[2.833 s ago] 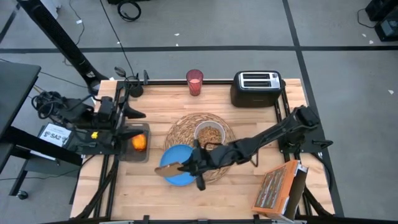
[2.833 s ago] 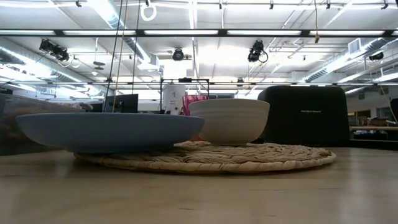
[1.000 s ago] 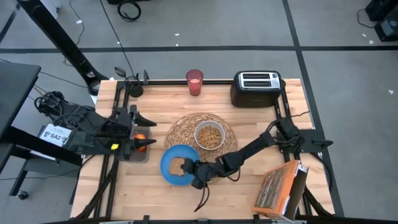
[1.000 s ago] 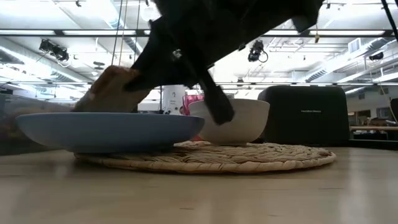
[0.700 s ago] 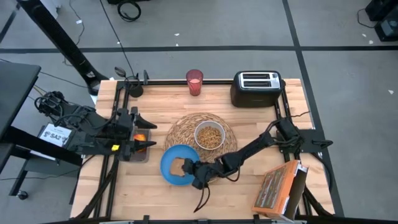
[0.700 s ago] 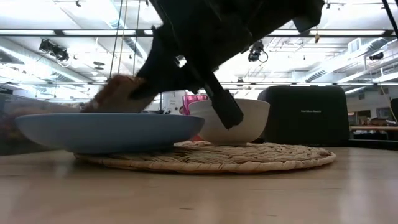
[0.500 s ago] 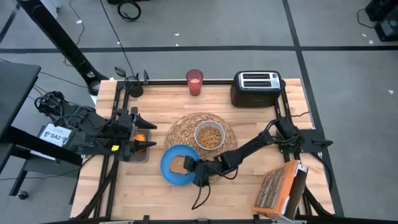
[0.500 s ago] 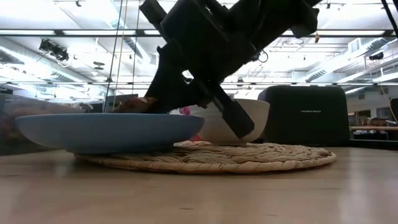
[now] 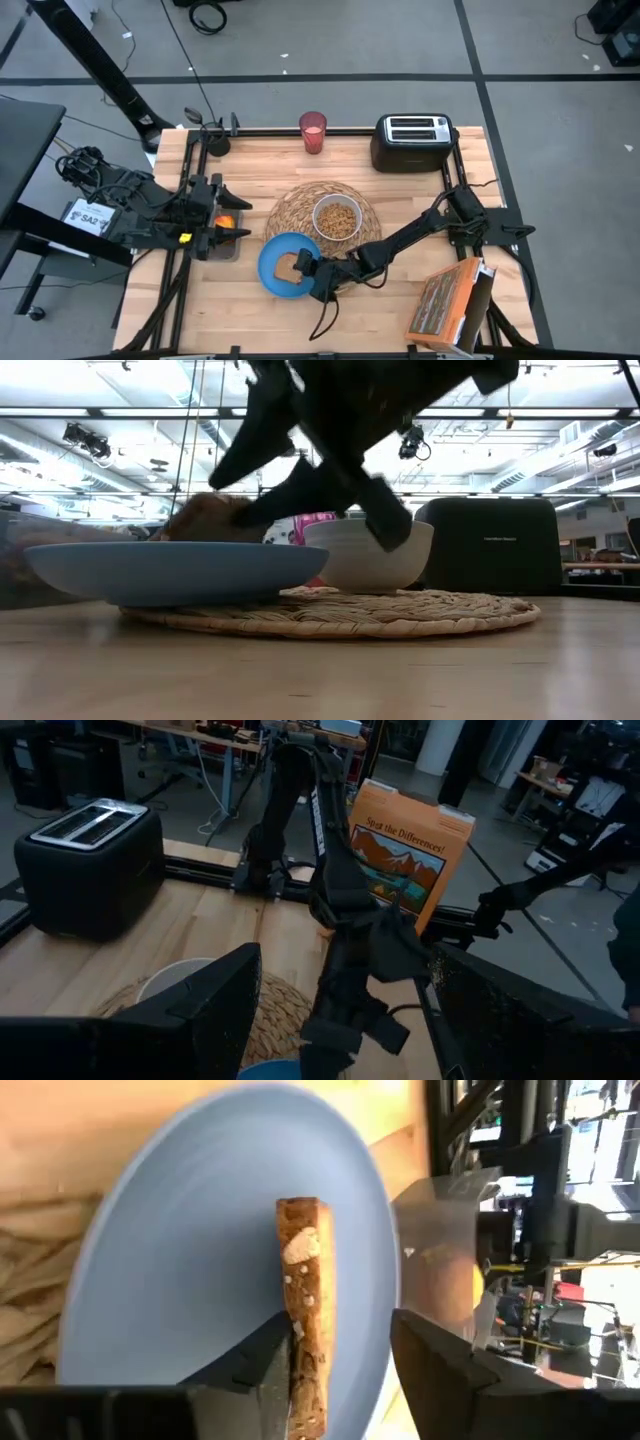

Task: Arrange a breakfast setting
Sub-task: Put the toasted bread on the blue plate

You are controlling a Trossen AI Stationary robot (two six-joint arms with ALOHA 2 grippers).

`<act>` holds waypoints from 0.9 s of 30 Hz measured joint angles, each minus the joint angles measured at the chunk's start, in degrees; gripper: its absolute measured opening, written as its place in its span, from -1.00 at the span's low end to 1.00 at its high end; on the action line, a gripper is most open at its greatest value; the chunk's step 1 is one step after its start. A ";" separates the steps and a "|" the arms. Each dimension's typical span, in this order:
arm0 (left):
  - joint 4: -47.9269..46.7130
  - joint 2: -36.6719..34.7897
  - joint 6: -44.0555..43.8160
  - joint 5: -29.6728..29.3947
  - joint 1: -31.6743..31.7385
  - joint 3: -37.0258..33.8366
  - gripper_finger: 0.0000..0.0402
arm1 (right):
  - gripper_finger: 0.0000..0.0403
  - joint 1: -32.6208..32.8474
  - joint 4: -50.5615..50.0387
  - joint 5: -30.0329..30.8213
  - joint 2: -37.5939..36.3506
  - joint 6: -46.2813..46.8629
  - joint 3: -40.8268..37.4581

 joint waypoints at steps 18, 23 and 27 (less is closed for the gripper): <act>0.53 0.07 -4.87 0.39 0.02 4.50 0.46 | -0.07 -4.21 -7.36 -14.72 -3.50 16.12 0.00; -1.26 0.07 -7.46 0.41 0.07 4.67 0.46 | -0.07 -5.31 -7.43 -17.64 -3.55 19.54 0.00; -9.13 0.05 -14.66 1.04 0.07 4.67 0.46 | -0.07 -5.35 -10.32 -19.78 -5.59 22.94 0.00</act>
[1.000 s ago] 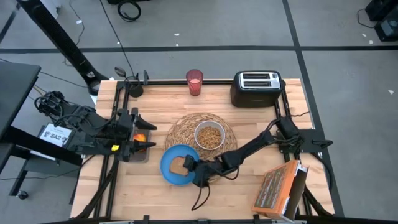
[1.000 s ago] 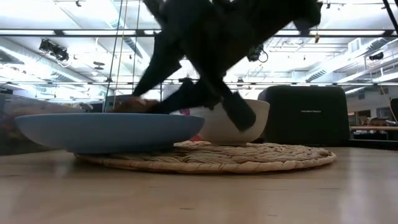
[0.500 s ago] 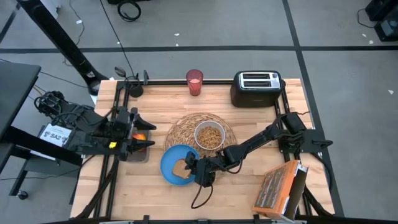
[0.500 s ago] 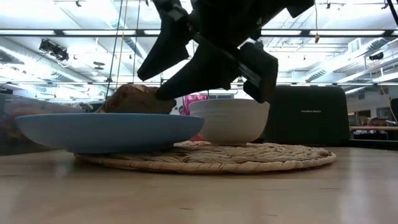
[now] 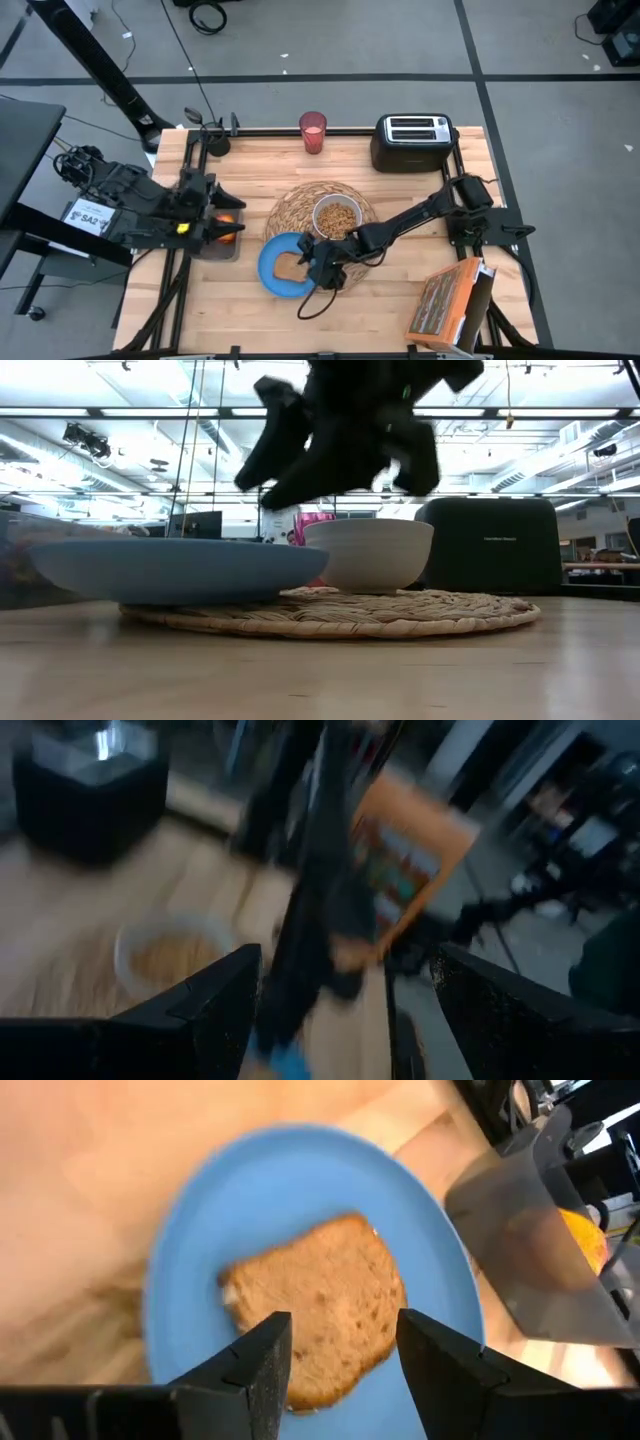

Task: Arrange a breakfast setting
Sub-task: Put the toasted bread on the blue plate, then put the red apple on the brown table mat

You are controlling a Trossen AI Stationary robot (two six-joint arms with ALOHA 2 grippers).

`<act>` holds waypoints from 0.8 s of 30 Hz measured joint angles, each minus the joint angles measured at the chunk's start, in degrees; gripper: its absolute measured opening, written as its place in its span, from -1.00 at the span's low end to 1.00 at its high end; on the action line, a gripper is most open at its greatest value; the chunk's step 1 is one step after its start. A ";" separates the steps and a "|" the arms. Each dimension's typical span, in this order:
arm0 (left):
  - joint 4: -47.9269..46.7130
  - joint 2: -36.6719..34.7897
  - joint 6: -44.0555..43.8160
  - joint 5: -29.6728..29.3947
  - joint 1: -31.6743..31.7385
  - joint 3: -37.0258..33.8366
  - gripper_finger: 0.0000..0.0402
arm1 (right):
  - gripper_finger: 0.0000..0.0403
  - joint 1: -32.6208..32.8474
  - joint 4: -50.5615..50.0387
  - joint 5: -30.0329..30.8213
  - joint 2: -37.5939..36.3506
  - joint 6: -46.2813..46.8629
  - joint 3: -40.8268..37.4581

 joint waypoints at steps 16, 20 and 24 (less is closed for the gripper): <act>-49.37 2.33 -40.64 14.34 14.59 -0.66 0.51 | 0.20 0.03 -0.96 21.92 -19.04 24.71 0.00; -44.35 2.41 -41.26 15.48 16.66 -4.81 0.58 | 0.38 -1.80 -0.87 29.59 -25.76 30.06 0.02; -44.41 2.58 -46.61 18.29 19.01 -11.89 0.59 | 0.56 -4.59 -0.94 32.42 -31.60 30.07 0.02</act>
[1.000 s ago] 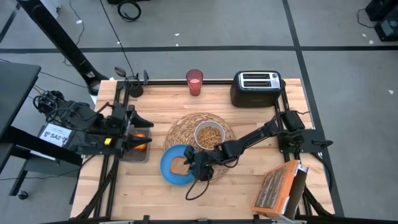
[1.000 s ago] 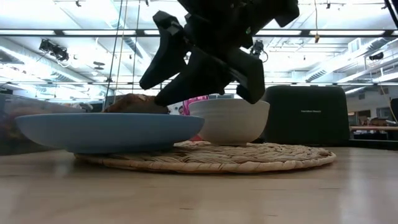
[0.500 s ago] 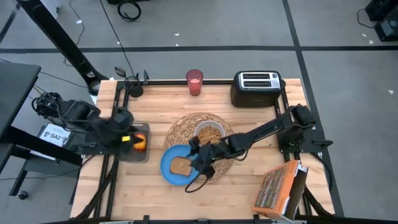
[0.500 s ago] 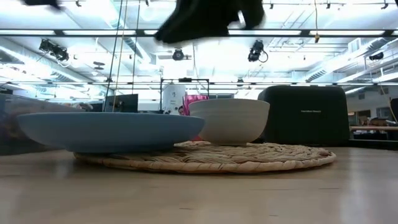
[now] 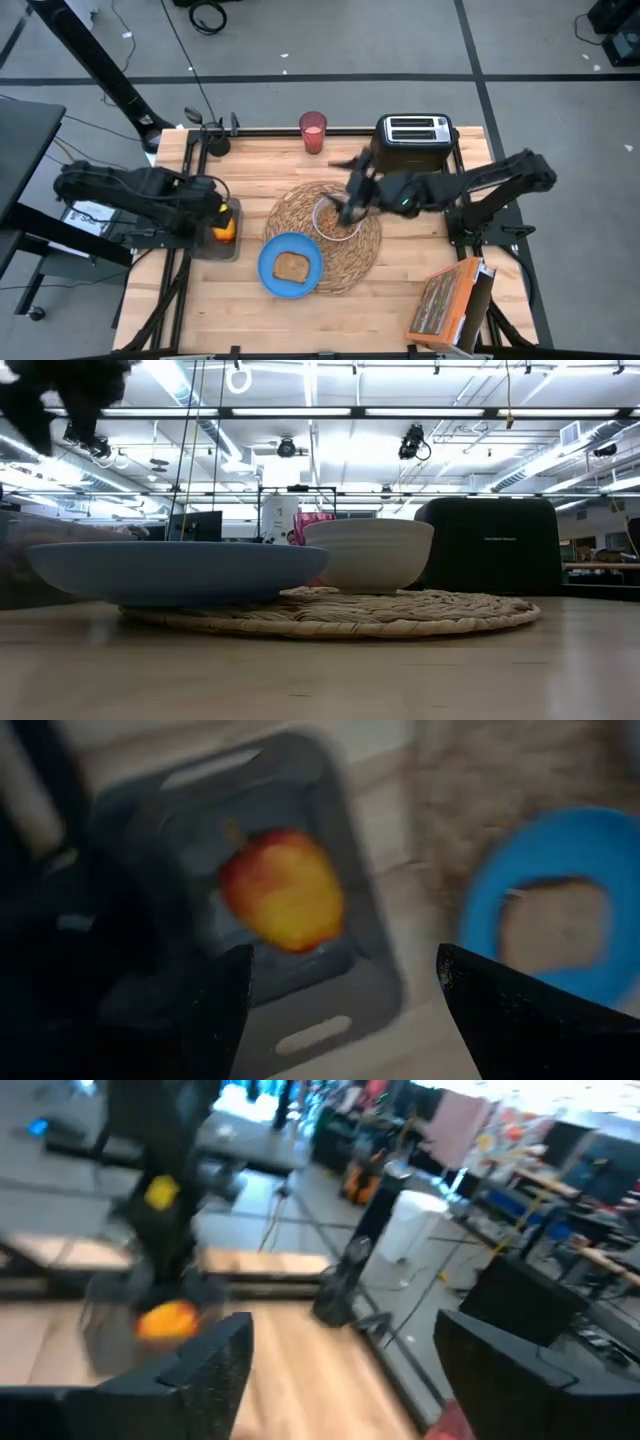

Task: Arrange a breakfast setting
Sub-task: Put the red apple on the brown table mat

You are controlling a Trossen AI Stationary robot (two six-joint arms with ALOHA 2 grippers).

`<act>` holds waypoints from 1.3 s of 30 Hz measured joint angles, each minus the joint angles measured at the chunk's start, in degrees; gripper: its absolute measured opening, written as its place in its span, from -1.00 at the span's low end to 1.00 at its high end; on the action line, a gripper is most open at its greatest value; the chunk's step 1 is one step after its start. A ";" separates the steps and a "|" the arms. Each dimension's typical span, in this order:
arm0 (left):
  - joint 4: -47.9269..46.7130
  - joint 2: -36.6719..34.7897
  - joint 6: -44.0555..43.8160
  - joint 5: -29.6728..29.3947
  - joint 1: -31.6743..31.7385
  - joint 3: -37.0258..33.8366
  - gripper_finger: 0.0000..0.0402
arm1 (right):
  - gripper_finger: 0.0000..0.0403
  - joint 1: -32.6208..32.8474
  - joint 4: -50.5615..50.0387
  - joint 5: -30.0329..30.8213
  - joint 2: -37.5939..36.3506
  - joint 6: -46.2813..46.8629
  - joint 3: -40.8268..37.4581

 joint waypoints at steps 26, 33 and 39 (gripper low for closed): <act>4.91 8.62 -31.82 3.98 -2.95 -4.64 0.68 | 0.80 -16.32 -9.51 -17.90 -14.16 -3.46 0.00; 8.21 8.54 -35.46 3.90 -1.07 -13.77 0.78 | 0.80 -16.35 -11.10 -18.30 -13.90 -3.48 -0.04; 13.28 8.67 -33.10 3.04 3.14 -18.15 0.78 | 0.80 -16.35 -10.74 -18.31 -13.90 -3.48 -0.04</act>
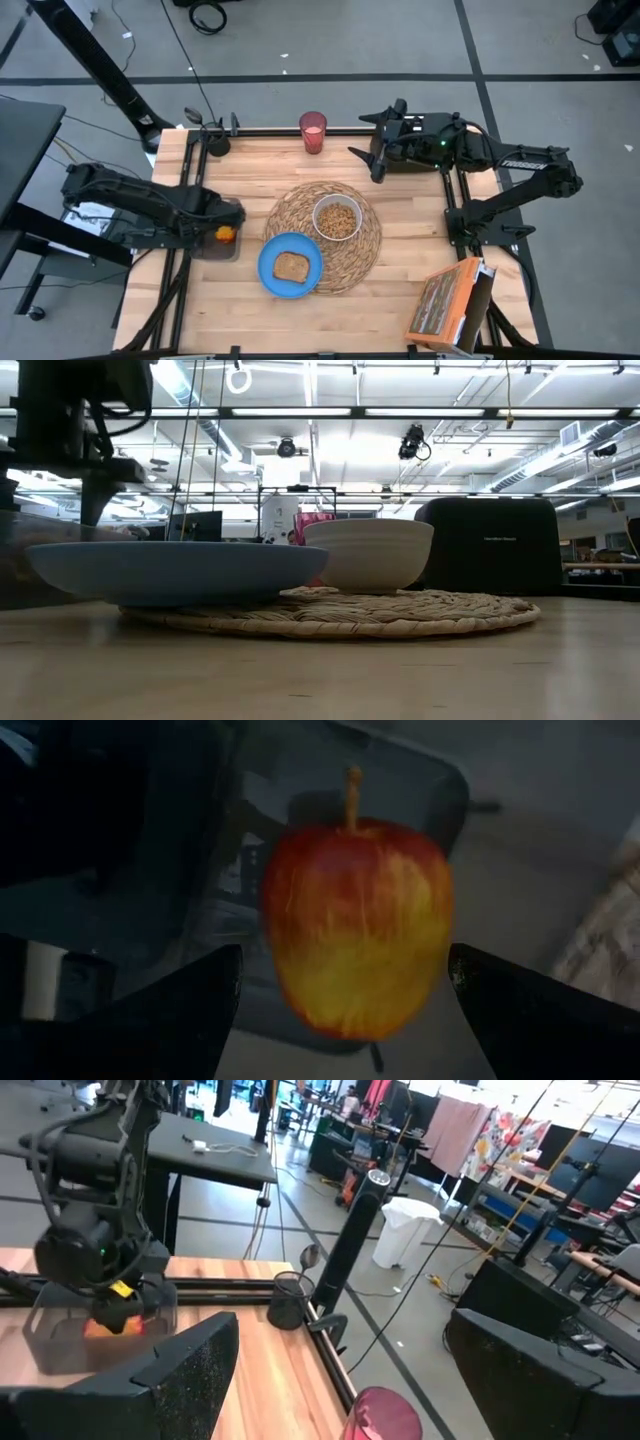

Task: Arrange a breakfast setting
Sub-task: Put the red apple on the brown table mat

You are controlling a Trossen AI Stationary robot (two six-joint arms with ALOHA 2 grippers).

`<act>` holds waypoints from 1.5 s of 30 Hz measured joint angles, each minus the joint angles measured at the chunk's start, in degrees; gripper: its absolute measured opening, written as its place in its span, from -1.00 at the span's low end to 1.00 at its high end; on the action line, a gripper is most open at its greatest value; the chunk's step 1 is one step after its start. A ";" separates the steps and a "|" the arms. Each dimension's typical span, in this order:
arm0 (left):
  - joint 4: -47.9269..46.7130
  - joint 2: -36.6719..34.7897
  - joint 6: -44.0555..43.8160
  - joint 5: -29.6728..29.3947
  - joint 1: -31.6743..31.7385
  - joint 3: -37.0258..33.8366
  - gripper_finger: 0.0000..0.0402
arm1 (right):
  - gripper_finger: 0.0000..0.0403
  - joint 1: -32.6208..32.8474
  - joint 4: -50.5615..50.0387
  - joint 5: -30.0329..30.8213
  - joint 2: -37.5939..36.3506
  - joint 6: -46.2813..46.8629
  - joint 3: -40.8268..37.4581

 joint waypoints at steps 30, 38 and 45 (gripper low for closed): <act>3.04 8.46 4.24 10.31 6.08 1.55 0.78 | 0.80 0.00 2.58 -2.55 0.00 0.44 0.00; 2.36 5.93 -4.04 5.01 -5.34 1.65 0.78 | 0.80 -0.04 2.04 -1.15 0.00 0.59 0.00; 11.21 5.75 -11.11 0.98 -12.04 -4.78 0.78 | 0.80 -0.04 2.07 2.60 0.00 0.58 0.00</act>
